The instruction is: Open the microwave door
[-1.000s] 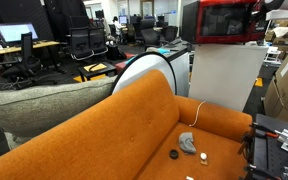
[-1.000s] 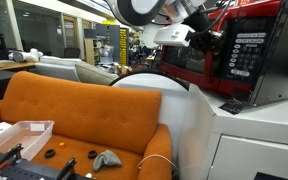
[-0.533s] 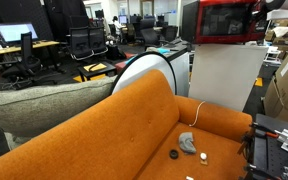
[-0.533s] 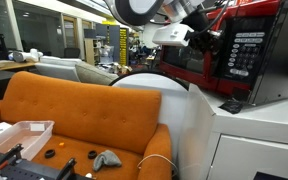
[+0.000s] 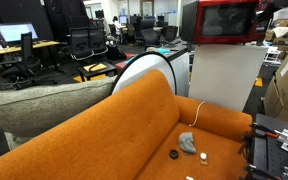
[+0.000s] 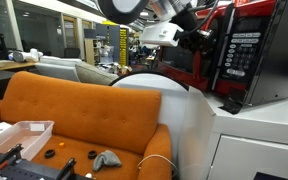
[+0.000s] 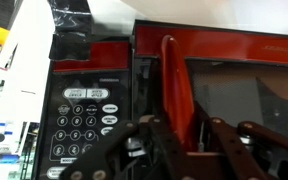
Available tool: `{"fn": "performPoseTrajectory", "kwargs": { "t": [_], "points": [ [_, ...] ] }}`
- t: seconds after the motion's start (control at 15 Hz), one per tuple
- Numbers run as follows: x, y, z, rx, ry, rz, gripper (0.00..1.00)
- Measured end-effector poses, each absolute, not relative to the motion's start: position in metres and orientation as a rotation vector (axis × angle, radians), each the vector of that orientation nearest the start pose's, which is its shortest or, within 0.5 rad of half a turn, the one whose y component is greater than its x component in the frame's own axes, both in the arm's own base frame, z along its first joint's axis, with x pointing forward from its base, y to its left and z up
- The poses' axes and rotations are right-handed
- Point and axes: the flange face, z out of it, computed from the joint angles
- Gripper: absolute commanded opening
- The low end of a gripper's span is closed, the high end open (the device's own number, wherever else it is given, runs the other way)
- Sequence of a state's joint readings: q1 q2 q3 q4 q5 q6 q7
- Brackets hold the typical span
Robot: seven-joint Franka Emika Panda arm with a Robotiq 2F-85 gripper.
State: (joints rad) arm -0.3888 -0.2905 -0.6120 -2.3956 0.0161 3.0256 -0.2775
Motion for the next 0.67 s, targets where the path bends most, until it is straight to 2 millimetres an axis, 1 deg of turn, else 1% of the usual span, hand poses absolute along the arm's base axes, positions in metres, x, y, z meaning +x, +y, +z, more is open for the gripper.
{"fn": "performPoseTrajectory", "kwargs": {
  "t": [0.2, 0.4, 0.47, 0.67],
  "points": [
    [0.242, -0.419, 0.513, -2.982, 1.152, -1.375, 0.08],
    [0.232, -0.4, 0.514, -2.982, 1.074, -1.352, 0.08],
    [0.23, -0.393, 0.511, -2.983, 1.047, -1.334, 0.08],
    [0.23, -0.369, 0.496, -2.998, 0.945, -1.24, 0.08]
  ]
}}
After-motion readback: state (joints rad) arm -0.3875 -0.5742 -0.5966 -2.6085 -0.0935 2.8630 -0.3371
